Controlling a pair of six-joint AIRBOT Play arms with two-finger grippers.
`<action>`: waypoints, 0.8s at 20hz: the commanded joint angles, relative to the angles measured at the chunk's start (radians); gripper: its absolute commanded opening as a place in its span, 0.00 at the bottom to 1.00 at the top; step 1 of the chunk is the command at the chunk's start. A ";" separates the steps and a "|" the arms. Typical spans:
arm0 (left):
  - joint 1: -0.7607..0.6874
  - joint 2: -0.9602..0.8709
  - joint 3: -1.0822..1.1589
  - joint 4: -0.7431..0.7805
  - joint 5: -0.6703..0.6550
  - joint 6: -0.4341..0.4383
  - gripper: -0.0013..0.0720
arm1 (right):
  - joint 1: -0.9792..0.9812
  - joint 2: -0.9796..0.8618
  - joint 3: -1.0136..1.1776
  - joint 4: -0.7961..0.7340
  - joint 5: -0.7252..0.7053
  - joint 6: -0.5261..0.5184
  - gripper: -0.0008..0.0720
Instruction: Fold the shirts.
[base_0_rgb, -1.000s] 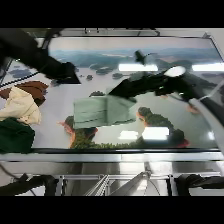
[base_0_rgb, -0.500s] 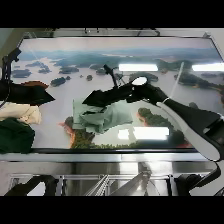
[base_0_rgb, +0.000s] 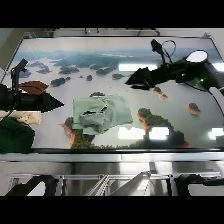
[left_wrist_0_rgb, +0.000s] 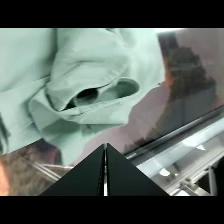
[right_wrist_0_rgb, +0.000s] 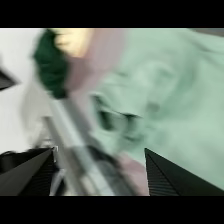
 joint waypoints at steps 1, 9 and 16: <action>0.001 0.003 -0.012 -0.071 0.019 0.026 0.04 | -0.101 -0.017 -0.076 -0.243 -0.067 0.097 0.87; 0.001 0.002 -0.012 -0.072 0.038 0.025 0.04 | -0.002 -0.267 -0.105 -0.096 -0.075 0.042 0.86; 0.001 0.002 -0.012 -0.071 0.037 0.025 0.04 | 0.135 -0.357 -0.105 0.008 -0.114 0.024 0.65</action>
